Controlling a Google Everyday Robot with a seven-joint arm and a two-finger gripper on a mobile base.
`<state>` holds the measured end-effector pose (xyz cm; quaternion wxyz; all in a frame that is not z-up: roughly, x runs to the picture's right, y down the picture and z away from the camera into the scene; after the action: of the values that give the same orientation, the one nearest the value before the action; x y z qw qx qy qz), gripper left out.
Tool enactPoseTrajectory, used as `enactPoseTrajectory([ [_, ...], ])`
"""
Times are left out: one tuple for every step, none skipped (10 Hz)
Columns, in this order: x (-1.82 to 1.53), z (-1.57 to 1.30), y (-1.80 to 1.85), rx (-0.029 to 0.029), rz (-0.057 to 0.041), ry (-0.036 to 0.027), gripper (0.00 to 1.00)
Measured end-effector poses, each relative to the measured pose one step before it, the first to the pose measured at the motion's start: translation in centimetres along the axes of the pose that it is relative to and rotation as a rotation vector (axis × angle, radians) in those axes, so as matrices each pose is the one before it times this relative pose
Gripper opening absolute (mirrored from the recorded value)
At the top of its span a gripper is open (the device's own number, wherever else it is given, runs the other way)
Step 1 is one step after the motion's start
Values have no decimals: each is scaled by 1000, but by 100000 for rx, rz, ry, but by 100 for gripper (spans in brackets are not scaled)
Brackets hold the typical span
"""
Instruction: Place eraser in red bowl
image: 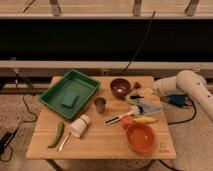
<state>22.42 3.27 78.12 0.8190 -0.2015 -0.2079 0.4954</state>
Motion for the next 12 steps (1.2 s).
enactPoseTrajectory([
  [1299, -1302, 760, 439, 2065, -1413, 0],
  [780, -970, 427, 488, 1131, -1166, 0],
  [610, -1271, 327, 1032, 641, -1414, 0],
  [-317, -1437, 471, 755, -1750, -1843, 0],
  [-539, -860, 543, -34, -2182, -1155, 0],
  [-554, -730, 591, -57, -2417, -920, 0],
  [-1015, -1403, 1187, 513, -5699, -894, 0],
  [-978, -796, 1215, 41, -5041, -470, 0],
  [-913, -113, 1269, -1011, -3847, -421, 0],
  [-971, 429, 1817, -2402, -4177, -582, 0],
  [-376, 564, 1615, -2853, -2553, -473, 0],
  [-33, 576, 1095, -2502, -1414, -365, 0],
])
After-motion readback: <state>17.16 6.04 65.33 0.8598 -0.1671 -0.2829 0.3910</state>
